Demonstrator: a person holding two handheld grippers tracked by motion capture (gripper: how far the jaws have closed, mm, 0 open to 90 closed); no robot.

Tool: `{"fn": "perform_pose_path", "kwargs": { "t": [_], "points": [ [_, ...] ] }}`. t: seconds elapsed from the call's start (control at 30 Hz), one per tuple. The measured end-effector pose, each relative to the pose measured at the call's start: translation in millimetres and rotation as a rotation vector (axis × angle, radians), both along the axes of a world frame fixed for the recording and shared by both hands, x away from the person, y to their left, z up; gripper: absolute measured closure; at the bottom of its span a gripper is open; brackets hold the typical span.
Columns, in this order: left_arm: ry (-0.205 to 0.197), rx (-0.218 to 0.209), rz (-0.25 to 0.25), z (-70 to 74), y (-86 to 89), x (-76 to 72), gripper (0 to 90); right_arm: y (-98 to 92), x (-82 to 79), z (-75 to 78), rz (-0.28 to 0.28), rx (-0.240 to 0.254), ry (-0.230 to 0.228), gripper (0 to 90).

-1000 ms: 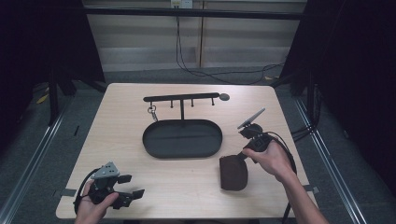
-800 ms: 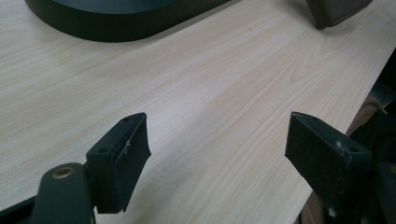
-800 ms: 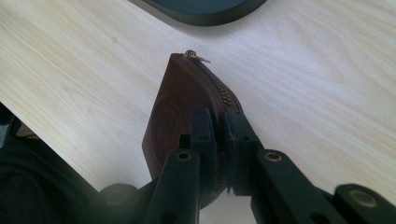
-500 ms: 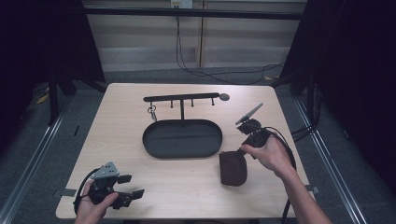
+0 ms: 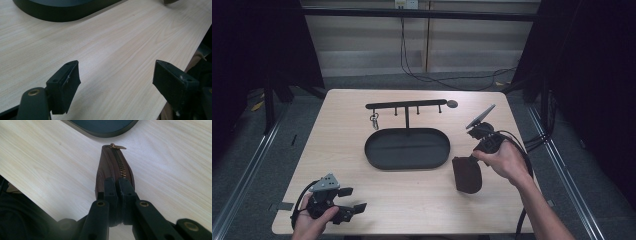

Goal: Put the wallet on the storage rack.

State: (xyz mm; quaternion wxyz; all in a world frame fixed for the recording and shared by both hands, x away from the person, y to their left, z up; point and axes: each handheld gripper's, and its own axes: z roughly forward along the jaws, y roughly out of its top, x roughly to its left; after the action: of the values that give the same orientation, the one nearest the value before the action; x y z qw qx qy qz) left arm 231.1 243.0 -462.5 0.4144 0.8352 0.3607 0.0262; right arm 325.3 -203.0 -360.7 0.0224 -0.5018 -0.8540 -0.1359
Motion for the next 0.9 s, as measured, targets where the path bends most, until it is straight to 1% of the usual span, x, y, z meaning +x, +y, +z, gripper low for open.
{"fn": "perform_pose_path", "kwargs": {
  "t": [0.03, 0.17, 0.3, 0.4, 0.43, 0.57, 0.6, 0.87, 0.9],
  "points": [
    [-0.001, -0.001, 0.001, 0.0, 0.0, -0.1, 21.5, 0.1, 0.2, 0.9, 0.001, -0.002, 0.007, 86.1],
    [0.001, -0.001, 0.001, 0.0, 0.1, 0.1, 21.5, 0.5, 0.7, 6.5, 0.002, -0.020, 0.002, 86.2],
    [0.000, -0.001, 0.000, 0.1, 0.2, 0.2, 21.5, 1.1, 1.6, 14.1, 0.005, -0.028, 0.012, 86.2],
    [0.002, -0.003, 0.001, 0.2, 0.2, 0.3, 21.5, 1.0, 3.0, 18.2, 0.010, -0.038, 0.008, 86.2],
    [0.001, -0.005, 0.000, 0.2, 0.1, 0.4, 21.5, 1.4, 3.4, 20.0, 0.004, -0.041, 0.008, 86.2],
    [0.003, -0.001, -0.001, -0.1, 0.5, 1.1, 21.5, 1.8, 6.2, 24.0, 0.008, -0.041, 0.001, 86.2],
    [0.007, -0.002, -0.001, -0.1, 0.7, 1.4, 21.5, 2.4, 6.9, 25.2, 0.009, -0.044, 0.006, 86.2],
    [0.013, -0.003, 0.001, -1.0, 0.9, 2.7, 21.5, 5.6, 14.8, 36.2, 0.013, -0.046, -0.017, 86.2],
    [0.014, -0.004, 0.003, -1.1, 0.9, 2.7, 21.5, 6.6, 16.1, 38.6, 0.005, -0.044, -0.016, 86.2]
  ]
}}
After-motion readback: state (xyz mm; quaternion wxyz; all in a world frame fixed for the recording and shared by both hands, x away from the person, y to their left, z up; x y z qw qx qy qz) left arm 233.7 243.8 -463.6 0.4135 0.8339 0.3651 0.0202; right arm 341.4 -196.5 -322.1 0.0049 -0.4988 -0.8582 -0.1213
